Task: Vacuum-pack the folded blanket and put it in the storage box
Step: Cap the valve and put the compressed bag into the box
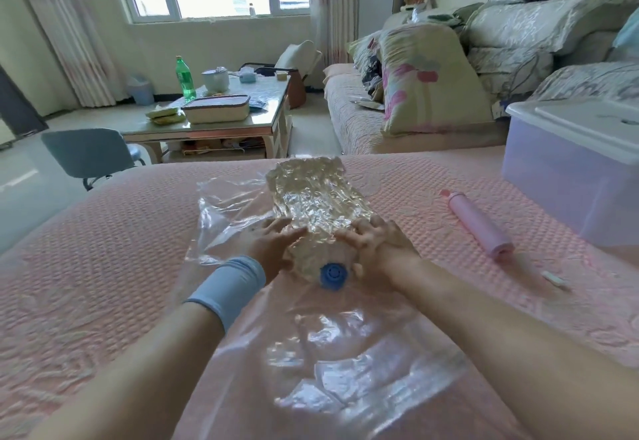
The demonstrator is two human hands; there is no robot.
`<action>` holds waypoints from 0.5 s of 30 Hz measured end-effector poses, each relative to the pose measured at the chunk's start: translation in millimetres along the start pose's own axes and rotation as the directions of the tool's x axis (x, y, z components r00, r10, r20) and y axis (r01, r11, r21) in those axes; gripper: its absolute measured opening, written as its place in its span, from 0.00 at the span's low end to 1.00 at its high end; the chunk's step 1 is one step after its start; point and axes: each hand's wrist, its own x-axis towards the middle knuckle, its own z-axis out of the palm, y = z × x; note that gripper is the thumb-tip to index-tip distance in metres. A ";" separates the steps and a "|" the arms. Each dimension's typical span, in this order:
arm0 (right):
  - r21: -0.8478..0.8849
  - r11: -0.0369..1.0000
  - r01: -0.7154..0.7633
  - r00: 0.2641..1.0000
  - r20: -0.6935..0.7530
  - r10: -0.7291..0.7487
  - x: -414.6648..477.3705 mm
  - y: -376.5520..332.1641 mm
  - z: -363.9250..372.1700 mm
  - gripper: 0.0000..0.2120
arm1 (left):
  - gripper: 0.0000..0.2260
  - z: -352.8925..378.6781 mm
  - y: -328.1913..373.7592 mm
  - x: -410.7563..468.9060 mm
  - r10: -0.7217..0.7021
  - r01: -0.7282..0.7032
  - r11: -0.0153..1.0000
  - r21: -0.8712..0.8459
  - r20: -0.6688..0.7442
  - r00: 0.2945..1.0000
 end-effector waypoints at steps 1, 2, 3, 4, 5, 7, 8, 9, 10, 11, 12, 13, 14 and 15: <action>-0.014 1.000 -0.004 1.000 0.020 0.004 -2.8 0.5 -5.2 0.36 | 0.32 2.0 -0.4 -0.8 -0.021 0.022 1.000 0.022 -0.019 1.000; -0.026 1.000 -0.007 0.999 0.040 0.008 -4.8 -0.3 -10.5 0.37 | 0.31 5.2 -1.7 -1.6 -0.045 0.047 0.998 0.044 -0.043 0.998; -0.035 0.999 -0.012 0.998 0.062 0.014 -6.9 -2.5 -14.9 0.38 | 0.28 10.6 -2.9 -3.4 -0.062 0.066 0.996 0.056 -0.080 0.995; -0.047 0.999 -0.013 0.997 0.079 0.016 -7.9 -5.1 -19.5 0.38 | 0.26 15.7 -5.6 -3.7 -0.069 0.075 0.996 0.048 -0.111 0.991; -0.067 0.998 -0.007 0.995 0.097 0.014 -8.8 -7.4 -23.3 0.38 | 0.25 21.9 -7.7 -3.3 -0.073 0.073 0.997 -0.003 -0.127 0.989; -0.084 0.996 0.000 0.992 0.127 0.010 -8.7 -10.2 -29.5 0.38 | 0.26 28.3 -12.5 3.0 -0.083 0.064 0.978 -0.199 -0.089 0.993; -0.069 0.998 -0.008 0.989 0.145 0.018 -9.7 -11.8 -31.2 0.39 | 0.27 28.8 -14.5 6.8 -0.080 0.068 0.960 -0.272 -0.034 0.996; -0.056 0.998 -0.018 0.987 0.156 0.026 -10.2 -12.1 -33.2 0.39 | 0.28 25.7 -16.2 12.2 -0.072 0.077 0.950 -0.302 0.028 0.997; -0.049 0.999 -0.024 0.986 0.165 0.032 -11.3 -12.5 -33.7 0.39 | 0.29 22.0 -17.0 15.7 -0.066 0.093 0.951 -0.293 0.102 0.993; -0.040 0.999 -0.029 0.985 0.167 0.035 -11.6 -12.4 -33.8 0.38 | 0.30 17.4 -16.5 18.1 -0.070 0.113 0.960 -0.255 0.169 0.983; -0.022 0.999 -0.033 0.987 0.159 0.036 -11.6 -11.8 -33.4 0.38 | 0.31 13.9 -14.4 18.6 -0.082 0.127 0.971 -0.201 0.218 0.972; -0.003 0.999 -0.039 0.988 0.149 0.039 -11.9 -11.9 -34.3 0.37 | 0.33 9.5 -12.3 16.6 -0.092 0.132 0.980 -0.152 0.246 0.965; 0.006 0.999 -0.044 0.988 0.149 0.043 -12.0 -11.6 -34.7 0.38 | 0.34 5.9 -9.4 13.7 -0.097 0.134 0.983 -0.129 0.262 0.960; -0.001 0.999 -0.043 0.987 0.156 0.043 -13.0 -12.1 -35.4 0.39 | 0.35 1.5 -5.6 7.5 -0.096 0.134 0.983 -0.126 0.266 0.959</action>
